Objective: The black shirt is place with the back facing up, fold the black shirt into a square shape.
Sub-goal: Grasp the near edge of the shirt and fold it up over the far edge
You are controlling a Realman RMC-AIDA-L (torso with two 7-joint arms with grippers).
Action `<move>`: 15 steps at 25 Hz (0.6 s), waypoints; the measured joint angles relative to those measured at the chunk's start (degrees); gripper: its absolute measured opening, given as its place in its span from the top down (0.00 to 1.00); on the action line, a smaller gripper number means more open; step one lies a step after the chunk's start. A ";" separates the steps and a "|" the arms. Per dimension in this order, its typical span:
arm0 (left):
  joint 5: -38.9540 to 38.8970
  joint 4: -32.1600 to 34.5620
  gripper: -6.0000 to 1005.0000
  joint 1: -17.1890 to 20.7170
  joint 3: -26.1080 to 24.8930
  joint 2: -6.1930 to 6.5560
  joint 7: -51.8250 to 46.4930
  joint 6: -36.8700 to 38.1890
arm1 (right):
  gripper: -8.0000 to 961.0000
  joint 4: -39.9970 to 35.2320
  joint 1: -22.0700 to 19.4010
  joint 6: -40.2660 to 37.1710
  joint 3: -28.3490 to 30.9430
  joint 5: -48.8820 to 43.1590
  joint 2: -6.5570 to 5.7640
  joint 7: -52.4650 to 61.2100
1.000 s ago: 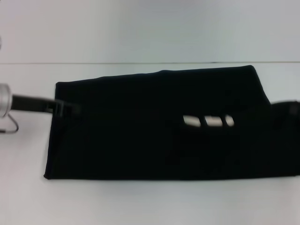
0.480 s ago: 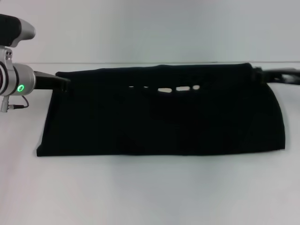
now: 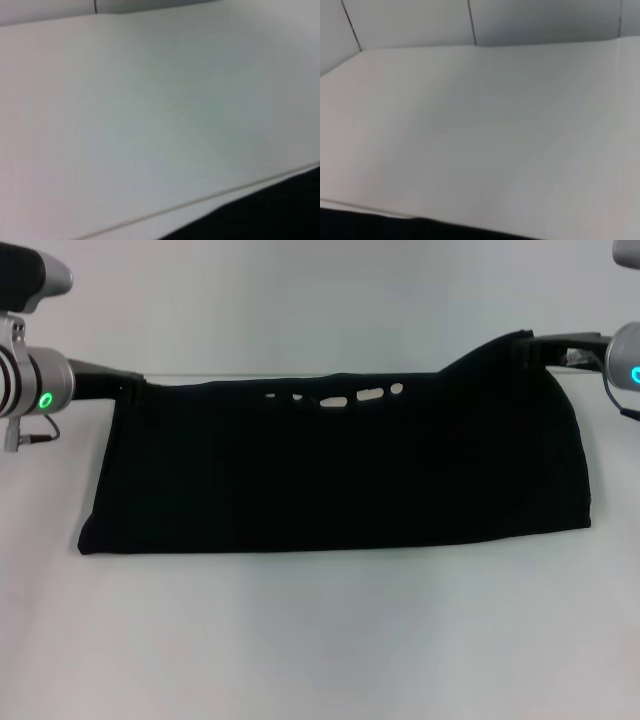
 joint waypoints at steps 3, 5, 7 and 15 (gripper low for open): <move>-0.05 0.48 0.95 -0.46 -0.26 0.16 -0.06 -0.71 | 0.95 -0.10 0.45 0.20 -0.02 0.05 -0.39 0.03; -0.08 0.52 0.95 -0.67 -0.29 0.19 -0.10 -1.40 | 0.95 -0.10 0.66 0.51 -0.03 0.06 -0.55 0.04; -0.10 0.25 0.95 -1.27 -0.21 0.24 -0.15 -3.56 | 0.95 -0.16 0.86 1.09 -0.07 0.06 -0.58 0.05; -0.10 -0.61 0.94 -1.83 0.03 0.09 -0.17 -6.93 | 0.95 0.12 1.35 3.74 -0.47 0.06 -0.58 0.03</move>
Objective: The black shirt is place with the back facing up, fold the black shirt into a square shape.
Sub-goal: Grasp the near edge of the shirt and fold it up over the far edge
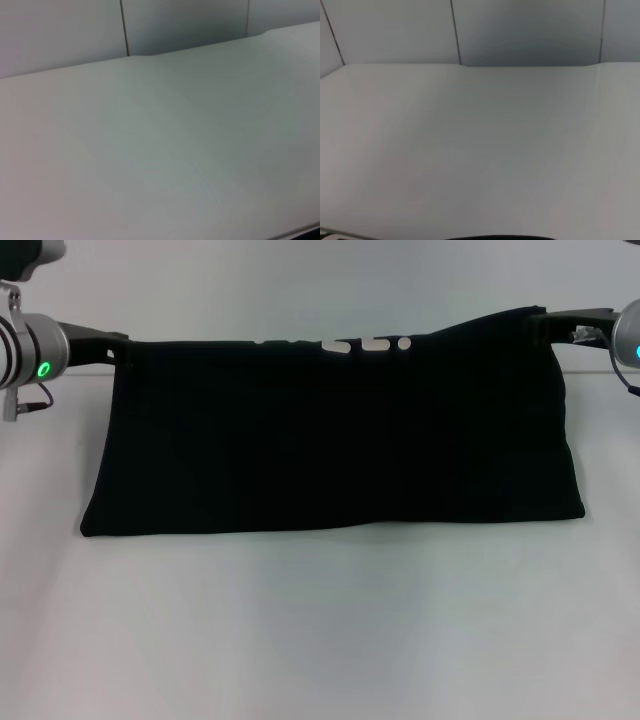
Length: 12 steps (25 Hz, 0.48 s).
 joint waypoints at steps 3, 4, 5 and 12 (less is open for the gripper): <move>0.00 -1.37 0.94 -0.08 0.07 -0.15 0.24 -1.33 | 0.95 0.25 0.08 0.73 -0.02 0.00 0.11 -0.32; 0.00 -1.91 0.94 -0.09 0.09 -0.25 0.39 -2.15 | 0.95 0.34 0.11 1.22 -0.02 -0.01 0.28 -0.42; 0.00 -2.41 0.94 -0.11 0.11 -0.39 0.47 -3.08 | 0.95 0.43 0.11 1.65 -0.02 0.00 0.42 -0.52; 0.01 -3.80 0.94 -0.32 0.16 -1.19 0.60 -6.06 | 0.94 1.58 0.15 3.32 -0.02 -0.01 0.61 -1.16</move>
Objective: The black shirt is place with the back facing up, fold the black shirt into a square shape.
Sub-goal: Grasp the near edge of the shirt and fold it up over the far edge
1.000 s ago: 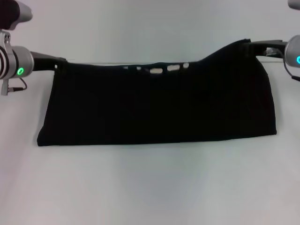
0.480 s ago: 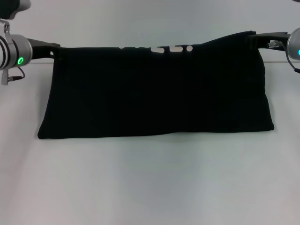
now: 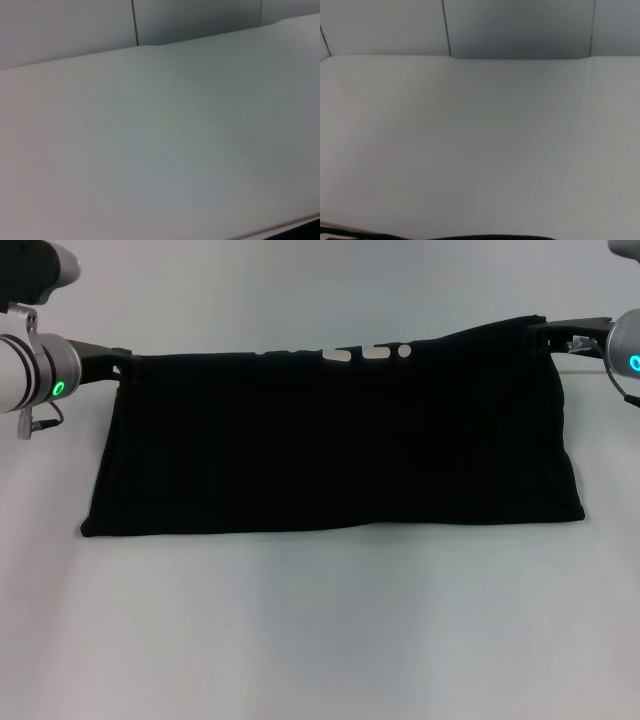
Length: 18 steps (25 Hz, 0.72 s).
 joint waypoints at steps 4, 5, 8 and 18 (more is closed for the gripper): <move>-0.01 -0.10 0.94 -0.20 0.00 -0.16 0.08 -0.15 | 0.93 0.24 0.02 0.47 0.00 0.00 0.17 0.00; -0.02 -0.12 0.94 -0.30 0.00 -0.33 0.09 -0.41 | 0.93 0.26 0.02 0.79 0.00 0.01 0.29 0.00; -0.04 -0.25 0.93 -0.46 0.04 -1.03 0.12 -2.06 | 0.92 0.22 0.02 1.87 -0.29 0.05 0.95 -0.34; -0.15 -4.62 0.76 -1.20 -0.18 -1.77 0.23 -10.58 | 0.77 -1.56 -0.88 4.52 -2.37 0.09 0.99 -0.98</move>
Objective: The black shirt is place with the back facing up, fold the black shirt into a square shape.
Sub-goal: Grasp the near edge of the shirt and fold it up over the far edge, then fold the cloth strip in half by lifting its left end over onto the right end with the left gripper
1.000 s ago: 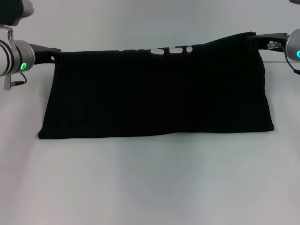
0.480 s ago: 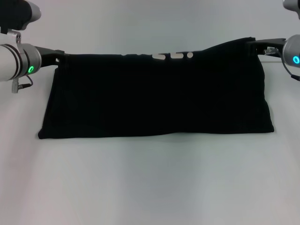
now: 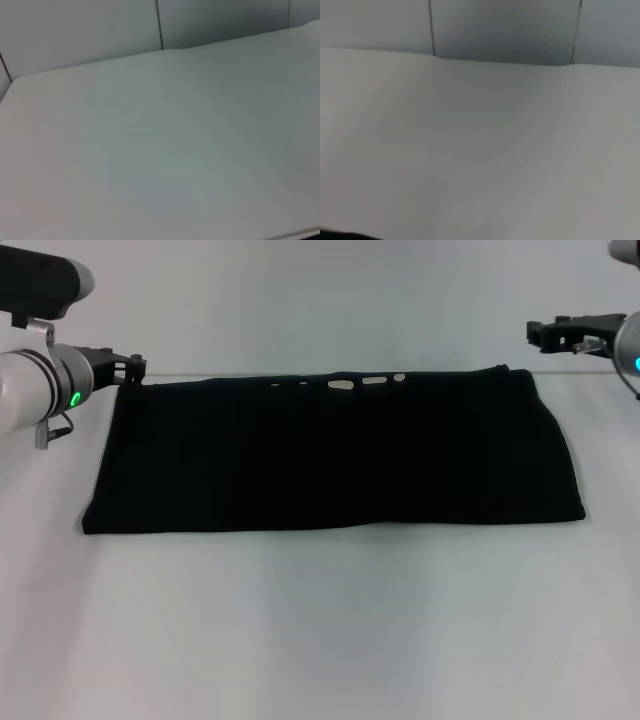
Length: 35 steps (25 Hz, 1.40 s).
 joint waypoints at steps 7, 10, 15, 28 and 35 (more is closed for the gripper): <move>-1.52 6.51 0.46 3.01 -0.13 -0.28 -2.79 7.55 | 0.57 -2.43 -2.01 -8.31 1.03 0.90 -1.01 1.90; -1.51 12.38 0.41 5.17 0.08 -0.03 -5.00 19.83 | 0.46 -3.88 -4.30 -16.24 1.05 3.46 -2.06 3.40; -1.50 22.29 0.31 8.58 0.09 1.29 -10.21 43.09 | 0.30 -6.47 -9.49 -30.28 1.05 9.03 -3.82 5.08; -0.64 29.08 0.07 15.78 -0.92 3.03 -17.34 62.77 | 0.31 -11.45 -19.90 -50.60 0.39 9.73 -6.50 9.89; 2.29 28.18 0.07 16.80 -1.92 2.76 -17.84 56.76 | 0.32 -11.55 -21.14 -48.30 -0.39 5.83 -7.48 12.68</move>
